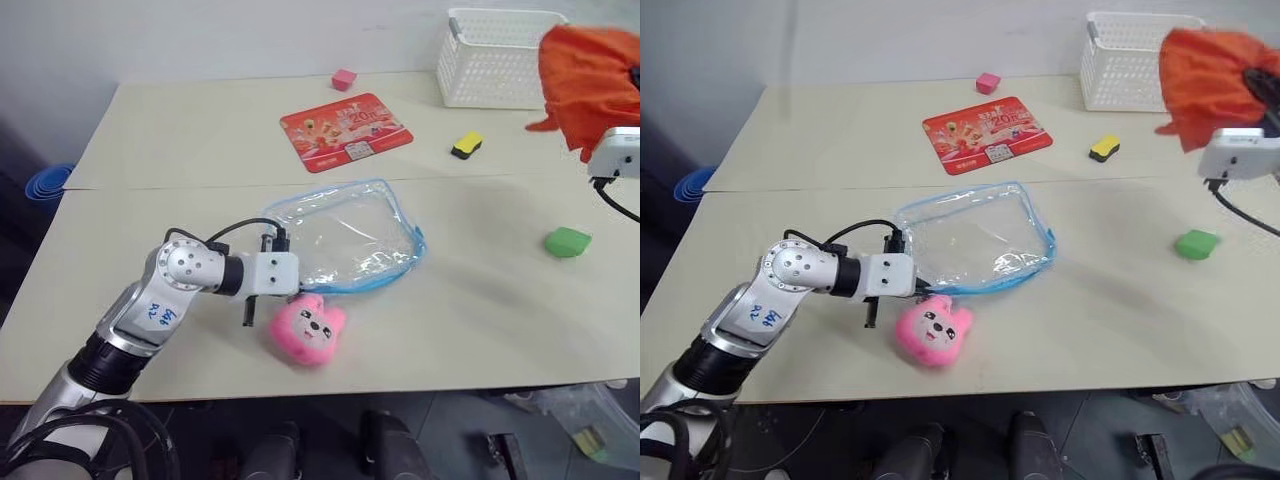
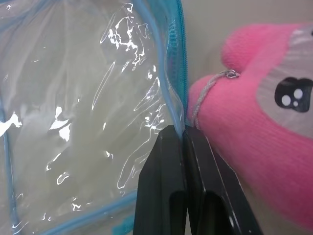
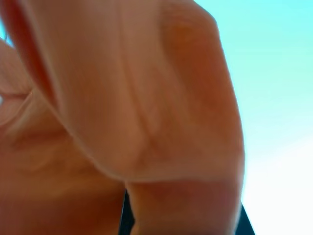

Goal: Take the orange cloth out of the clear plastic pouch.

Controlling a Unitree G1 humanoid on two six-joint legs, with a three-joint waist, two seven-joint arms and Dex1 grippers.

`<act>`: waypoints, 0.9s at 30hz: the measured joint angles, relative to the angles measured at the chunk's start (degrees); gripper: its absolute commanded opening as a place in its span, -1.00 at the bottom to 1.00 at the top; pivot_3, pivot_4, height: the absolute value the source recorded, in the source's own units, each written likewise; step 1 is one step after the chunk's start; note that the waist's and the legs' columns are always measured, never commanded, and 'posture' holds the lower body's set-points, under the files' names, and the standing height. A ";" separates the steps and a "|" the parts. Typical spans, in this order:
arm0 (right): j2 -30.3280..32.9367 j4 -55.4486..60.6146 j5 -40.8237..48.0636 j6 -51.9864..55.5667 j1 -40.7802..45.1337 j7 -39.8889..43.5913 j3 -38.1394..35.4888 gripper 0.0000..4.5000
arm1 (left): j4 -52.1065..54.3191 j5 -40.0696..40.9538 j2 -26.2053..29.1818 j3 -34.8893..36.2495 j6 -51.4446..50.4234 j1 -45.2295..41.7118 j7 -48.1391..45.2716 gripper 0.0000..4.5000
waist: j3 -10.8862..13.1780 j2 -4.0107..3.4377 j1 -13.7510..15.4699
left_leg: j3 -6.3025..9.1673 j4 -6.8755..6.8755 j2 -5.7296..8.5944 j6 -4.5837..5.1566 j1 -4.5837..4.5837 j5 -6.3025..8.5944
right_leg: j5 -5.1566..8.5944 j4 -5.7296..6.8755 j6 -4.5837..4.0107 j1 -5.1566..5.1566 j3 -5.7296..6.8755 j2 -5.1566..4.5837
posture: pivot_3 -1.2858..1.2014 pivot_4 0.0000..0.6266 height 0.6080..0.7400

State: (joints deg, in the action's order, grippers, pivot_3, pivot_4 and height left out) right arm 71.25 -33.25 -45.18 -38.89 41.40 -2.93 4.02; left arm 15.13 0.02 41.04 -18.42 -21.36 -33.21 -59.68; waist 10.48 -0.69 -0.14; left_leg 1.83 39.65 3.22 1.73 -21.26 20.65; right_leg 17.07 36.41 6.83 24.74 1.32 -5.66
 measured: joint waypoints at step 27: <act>-6.14 24.67 49.40 22.73 -45.28 48.21 -21.30 1.00 | 3.76 24.75 11.03 22.68 -9.50 8.19 -10.41 0.99 | 0.09 -0.09 0.14 | -0.03 0.27 -0.12 0.10 0.12 0.11 | -0.03 -0.03 0.04 -0.24 -0.06 -0.12 | 0.03 -0.52 1.00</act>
State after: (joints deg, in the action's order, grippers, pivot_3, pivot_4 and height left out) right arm 65.11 -8.58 4.22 -16.16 -3.88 45.29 -17.28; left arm 18.89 24.76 52.07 4.26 -30.86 -25.01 -70.09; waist 10.57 -0.78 0.00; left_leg 1.80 39.92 3.10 1.83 -21.13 20.76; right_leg 17.04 36.38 6.88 24.50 1.27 -5.78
